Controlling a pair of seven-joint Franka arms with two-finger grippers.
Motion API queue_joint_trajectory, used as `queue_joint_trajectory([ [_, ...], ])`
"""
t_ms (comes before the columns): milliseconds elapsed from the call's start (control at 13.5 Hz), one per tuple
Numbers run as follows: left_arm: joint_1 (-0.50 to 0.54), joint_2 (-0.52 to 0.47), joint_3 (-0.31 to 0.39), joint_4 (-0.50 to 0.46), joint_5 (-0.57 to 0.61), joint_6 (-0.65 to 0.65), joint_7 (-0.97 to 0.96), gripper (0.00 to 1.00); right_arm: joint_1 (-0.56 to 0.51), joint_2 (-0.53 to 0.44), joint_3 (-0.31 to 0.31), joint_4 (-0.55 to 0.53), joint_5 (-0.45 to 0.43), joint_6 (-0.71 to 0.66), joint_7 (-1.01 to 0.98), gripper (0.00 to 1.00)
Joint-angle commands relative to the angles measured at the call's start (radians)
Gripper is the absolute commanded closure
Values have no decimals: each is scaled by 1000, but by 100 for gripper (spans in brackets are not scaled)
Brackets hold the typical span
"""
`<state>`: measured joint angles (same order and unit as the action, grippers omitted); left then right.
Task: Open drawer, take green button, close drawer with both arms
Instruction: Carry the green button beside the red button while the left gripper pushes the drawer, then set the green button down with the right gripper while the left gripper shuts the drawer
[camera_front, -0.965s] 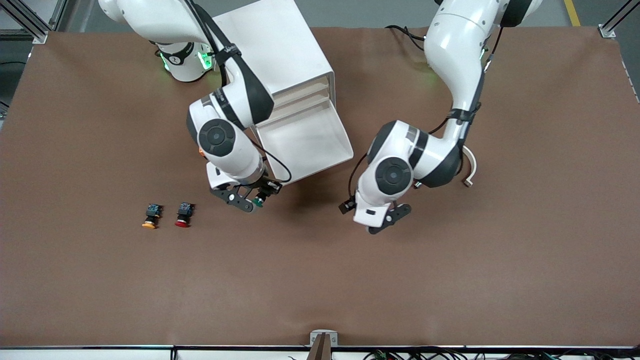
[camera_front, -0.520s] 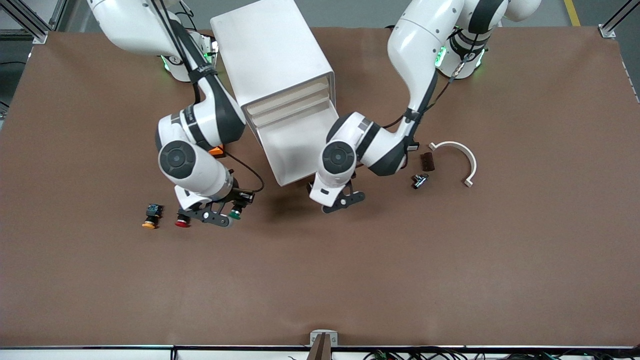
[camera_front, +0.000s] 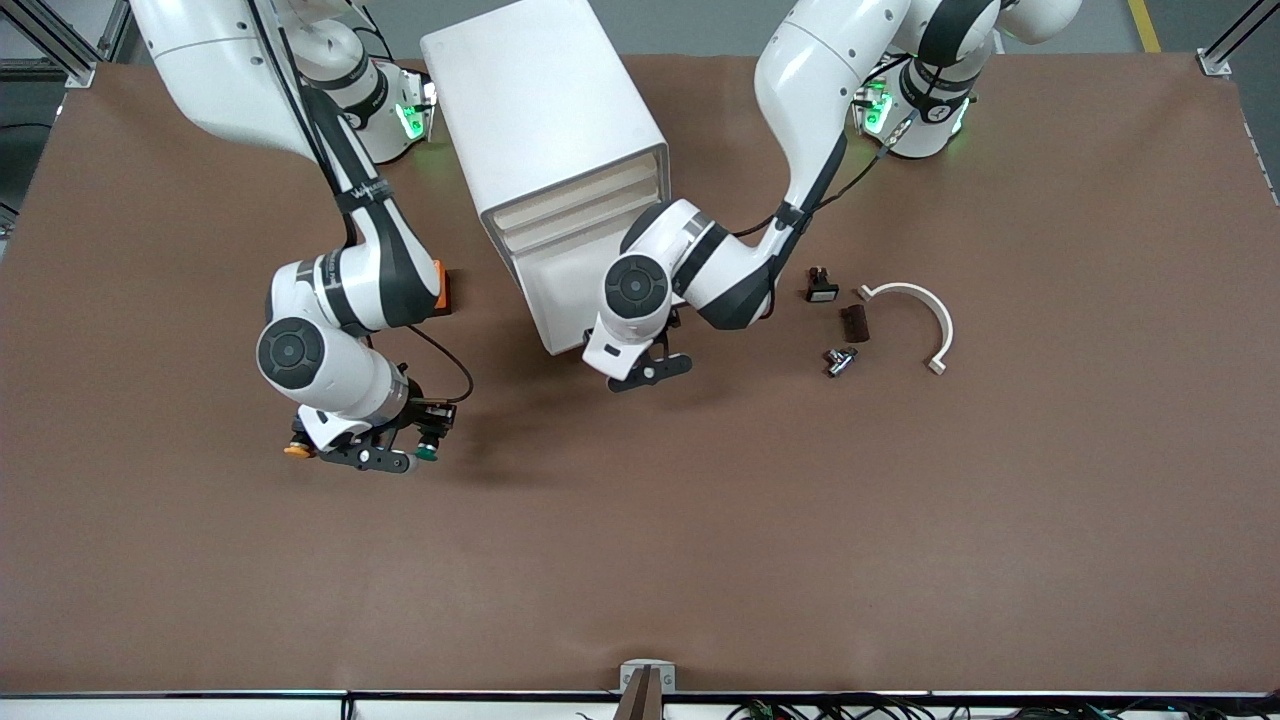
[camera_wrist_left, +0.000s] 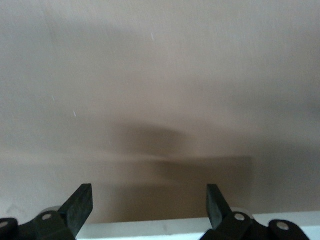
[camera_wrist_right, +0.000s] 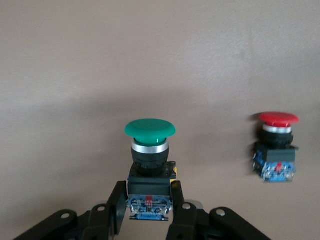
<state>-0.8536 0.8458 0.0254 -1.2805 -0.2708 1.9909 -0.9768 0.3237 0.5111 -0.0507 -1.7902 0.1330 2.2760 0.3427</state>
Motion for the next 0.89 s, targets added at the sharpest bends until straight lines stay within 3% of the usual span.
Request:
queue_joint_trajectory([
  [0, 4, -16, -70, -11, 7, -21, -54, 0, -44, 12, 20, -52, -18, 81, -53, 99],
  [445, 1, 4, -153, -17, 1, -20, -95, 0, -74, 64, 22, -55, -15, 128, -114, 99],
  [817, -21, 7, -168, -22, 1, -15, -95, 0, -68, 86, 28, -57, -6, 145, -110, 99],
])
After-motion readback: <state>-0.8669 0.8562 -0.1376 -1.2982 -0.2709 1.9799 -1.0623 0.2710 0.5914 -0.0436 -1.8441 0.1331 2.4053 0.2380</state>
